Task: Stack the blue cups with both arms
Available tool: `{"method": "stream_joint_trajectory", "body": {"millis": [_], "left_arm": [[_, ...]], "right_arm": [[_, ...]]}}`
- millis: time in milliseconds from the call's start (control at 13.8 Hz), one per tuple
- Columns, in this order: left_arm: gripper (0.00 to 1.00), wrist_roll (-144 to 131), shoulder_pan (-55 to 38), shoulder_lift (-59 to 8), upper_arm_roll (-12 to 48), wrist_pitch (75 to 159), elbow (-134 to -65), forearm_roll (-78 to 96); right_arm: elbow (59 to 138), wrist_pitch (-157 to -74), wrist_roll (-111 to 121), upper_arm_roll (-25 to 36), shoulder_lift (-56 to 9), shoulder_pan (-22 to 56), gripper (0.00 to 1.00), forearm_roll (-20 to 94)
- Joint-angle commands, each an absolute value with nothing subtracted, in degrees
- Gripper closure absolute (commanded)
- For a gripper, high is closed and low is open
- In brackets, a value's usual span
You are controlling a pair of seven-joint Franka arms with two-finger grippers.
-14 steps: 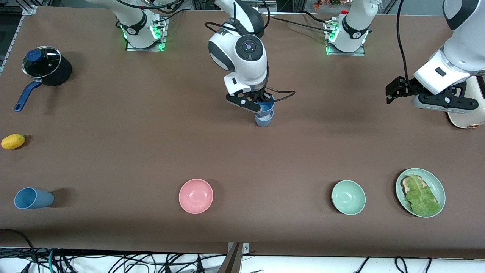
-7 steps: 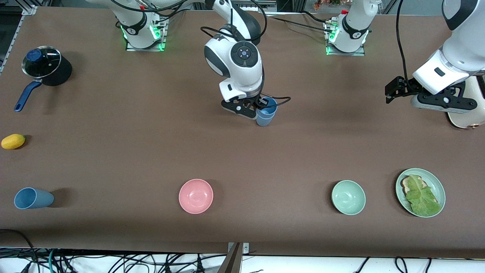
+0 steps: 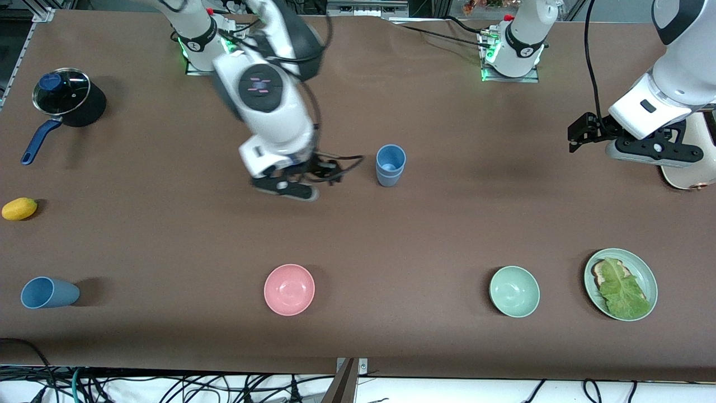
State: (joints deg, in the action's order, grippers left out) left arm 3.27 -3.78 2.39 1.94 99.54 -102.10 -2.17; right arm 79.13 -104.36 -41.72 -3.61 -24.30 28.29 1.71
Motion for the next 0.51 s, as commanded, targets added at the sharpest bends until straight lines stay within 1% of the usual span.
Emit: {"method": "stream_joint_trajectory", "body": {"millis": [0,72,217,289,434], "left_arm": [[0.0,4.39,-4.31,3.25,1.32,99.05,-102.66,-1.05],[0.0,4.31,-4.31,3.25,1.41,99.05,-102.66,-1.05],[0.0,4.31,-4.31,3.34,1.41,99.05,-102.66,-1.05],[0.0,4.31,-4.31,3.25,1.41,98.97,-102.66,-1.05],[0.0,4.57,-4.22,3.34,1.32,97.83,-102.66,-1.05]], "right_arm": [[88.22,-102.48,-27.22,-4.83,-14.44,19.29,0.0,2.2],[89.81,-101.61,-21.24,-4.92,-12.15,15.77,0.0,2.2],[90.09,-96.53,-13.21,-5.01,-9.59,10.05,0.0,2.2],[90.09,-94.24,-12.14,-5.01,-8.54,8.02,0.0,2.2],[89.91,-91.5,-11.69,-5.01,-7.13,6.42,0.0,2.2]]}}
